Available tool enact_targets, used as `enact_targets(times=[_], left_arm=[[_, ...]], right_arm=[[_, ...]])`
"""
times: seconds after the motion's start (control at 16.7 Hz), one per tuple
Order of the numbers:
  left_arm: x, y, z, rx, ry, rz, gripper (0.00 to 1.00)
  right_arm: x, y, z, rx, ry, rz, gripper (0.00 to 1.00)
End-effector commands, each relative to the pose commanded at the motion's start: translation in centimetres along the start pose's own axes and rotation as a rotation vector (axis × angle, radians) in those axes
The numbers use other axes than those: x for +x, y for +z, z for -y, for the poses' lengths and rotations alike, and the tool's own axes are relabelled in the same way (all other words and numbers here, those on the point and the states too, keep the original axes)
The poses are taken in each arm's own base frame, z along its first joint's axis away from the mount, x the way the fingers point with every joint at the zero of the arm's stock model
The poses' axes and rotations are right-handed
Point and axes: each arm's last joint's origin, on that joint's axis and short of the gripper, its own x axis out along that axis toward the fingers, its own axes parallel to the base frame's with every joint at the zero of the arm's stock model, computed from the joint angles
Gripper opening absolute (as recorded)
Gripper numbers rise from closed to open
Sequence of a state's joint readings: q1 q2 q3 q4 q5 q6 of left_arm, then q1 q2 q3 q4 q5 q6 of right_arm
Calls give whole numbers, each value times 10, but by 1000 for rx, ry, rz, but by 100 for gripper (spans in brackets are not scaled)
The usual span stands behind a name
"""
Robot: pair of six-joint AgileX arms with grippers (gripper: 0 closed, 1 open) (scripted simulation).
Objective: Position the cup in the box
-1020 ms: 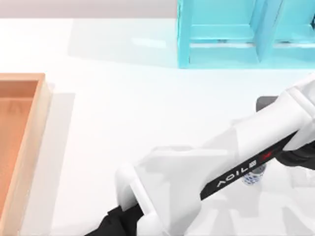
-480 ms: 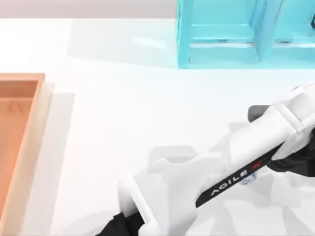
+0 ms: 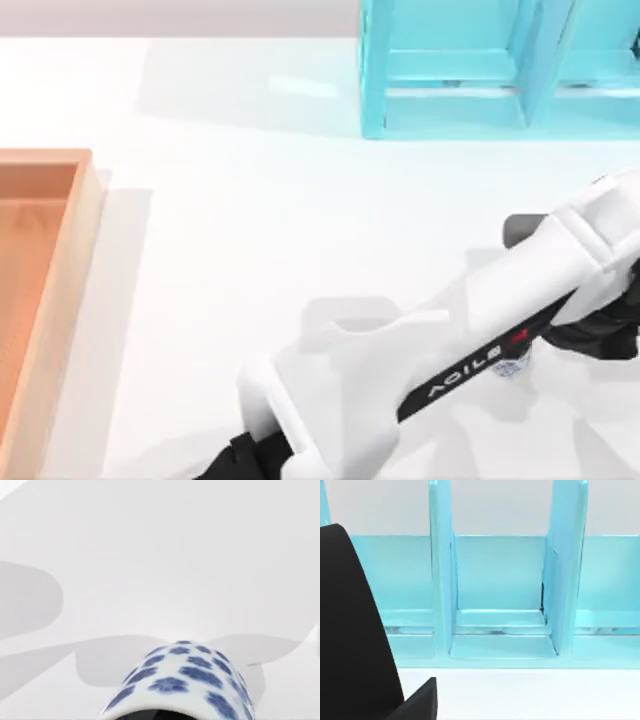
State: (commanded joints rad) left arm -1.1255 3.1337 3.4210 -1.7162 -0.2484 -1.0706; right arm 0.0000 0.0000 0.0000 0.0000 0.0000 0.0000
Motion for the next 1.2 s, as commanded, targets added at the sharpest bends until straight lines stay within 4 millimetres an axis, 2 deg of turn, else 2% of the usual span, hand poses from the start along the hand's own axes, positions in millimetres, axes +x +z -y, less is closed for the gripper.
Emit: enact_targets(times=[0.3,0.36,0.96,1.08,1.2], left_arm=[[0,0,0,0,0,0,2],[0,0,0,0,0,0,0],[0,3,-1,1,-2,-3,0],[3,23,-9,-14,-2,-20,0],[7,59,-28,-41,-6,-44,0]], right_arm=[[0,0,0,0,0,0,100],[0,0,0,0,0,0,100],[0,0,0,0,0,0,100],[0,0,0,0,0,0,100],[0,0,0,0,0,0,100]])
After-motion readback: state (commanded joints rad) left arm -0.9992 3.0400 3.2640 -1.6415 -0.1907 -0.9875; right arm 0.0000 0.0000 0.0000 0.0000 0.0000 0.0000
